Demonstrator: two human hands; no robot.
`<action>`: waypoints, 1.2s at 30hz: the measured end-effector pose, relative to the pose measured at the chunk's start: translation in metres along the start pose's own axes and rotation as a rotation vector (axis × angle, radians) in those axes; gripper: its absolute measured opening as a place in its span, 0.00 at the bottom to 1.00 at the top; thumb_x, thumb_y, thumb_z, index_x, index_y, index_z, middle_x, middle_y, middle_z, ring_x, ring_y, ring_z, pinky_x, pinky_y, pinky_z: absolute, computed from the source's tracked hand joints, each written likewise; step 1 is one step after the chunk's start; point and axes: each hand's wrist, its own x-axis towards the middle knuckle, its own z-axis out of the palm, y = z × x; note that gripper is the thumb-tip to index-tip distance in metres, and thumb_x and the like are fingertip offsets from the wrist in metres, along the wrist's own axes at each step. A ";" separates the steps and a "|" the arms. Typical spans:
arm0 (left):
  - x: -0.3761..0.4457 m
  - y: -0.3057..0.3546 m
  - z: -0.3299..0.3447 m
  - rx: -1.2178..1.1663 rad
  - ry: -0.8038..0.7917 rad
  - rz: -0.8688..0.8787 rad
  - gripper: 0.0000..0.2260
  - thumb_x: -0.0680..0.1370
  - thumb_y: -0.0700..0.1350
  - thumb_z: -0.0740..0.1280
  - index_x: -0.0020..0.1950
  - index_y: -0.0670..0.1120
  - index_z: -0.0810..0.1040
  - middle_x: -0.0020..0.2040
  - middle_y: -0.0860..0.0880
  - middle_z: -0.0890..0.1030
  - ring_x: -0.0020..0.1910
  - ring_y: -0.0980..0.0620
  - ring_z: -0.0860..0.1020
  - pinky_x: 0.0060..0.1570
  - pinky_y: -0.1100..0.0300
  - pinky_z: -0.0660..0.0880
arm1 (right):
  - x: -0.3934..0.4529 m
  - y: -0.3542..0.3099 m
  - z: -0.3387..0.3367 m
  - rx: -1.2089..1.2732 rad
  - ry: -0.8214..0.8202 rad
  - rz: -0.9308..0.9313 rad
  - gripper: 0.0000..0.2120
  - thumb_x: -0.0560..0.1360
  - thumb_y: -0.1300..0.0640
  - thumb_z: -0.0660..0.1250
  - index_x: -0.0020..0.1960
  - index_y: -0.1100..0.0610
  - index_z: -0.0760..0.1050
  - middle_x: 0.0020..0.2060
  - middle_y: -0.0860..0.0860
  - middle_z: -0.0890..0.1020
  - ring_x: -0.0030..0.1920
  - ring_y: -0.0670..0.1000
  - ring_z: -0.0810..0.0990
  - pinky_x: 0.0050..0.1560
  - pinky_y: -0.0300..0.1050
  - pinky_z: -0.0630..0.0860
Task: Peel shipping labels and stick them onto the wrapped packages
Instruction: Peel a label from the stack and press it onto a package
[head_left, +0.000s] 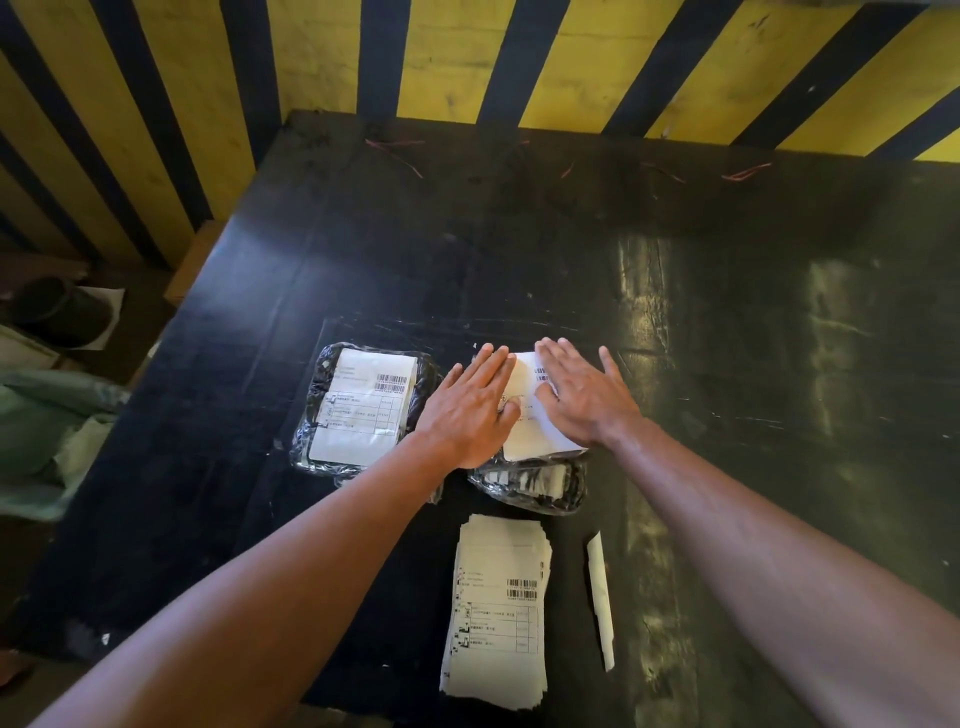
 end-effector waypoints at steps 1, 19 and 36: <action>-0.001 -0.001 0.001 0.007 -0.005 0.002 0.31 0.88 0.58 0.47 0.87 0.48 0.40 0.87 0.52 0.39 0.84 0.55 0.35 0.84 0.48 0.41 | -0.001 0.004 -0.001 -0.002 -0.009 0.009 0.30 0.86 0.46 0.45 0.86 0.52 0.44 0.85 0.46 0.48 0.85 0.48 0.45 0.82 0.64 0.37; -0.012 -0.017 0.027 -0.070 0.030 0.071 0.30 0.87 0.54 0.45 0.83 0.52 0.31 0.84 0.54 0.30 0.83 0.56 0.30 0.85 0.46 0.47 | -0.040 -0.007 0.011 -0.268 0.037 -0.195 0.38 0.78 0.41 0.36 0.86 0.52 0.48 0.85 0.48 0.50 0.85 0.48 0.49 0.82 0.65 0.36; -0.013 -0.013 0.023 -0.078 0.024 0.058 0.29 0.88 0.52 0.46 0.85 0.49 0.33 0.83 0.55 0.29 0.82 0.56 0.29 0.85 0.52 0.47 | -0.067 -0.020 0.036 -0.143 0.039 -0.141 0.38 0.78 0.39 0.36 0.85 0.52 0.39 0.85 0.48 0.42 0.84 0.48 0.40 0.82 0.63 0.34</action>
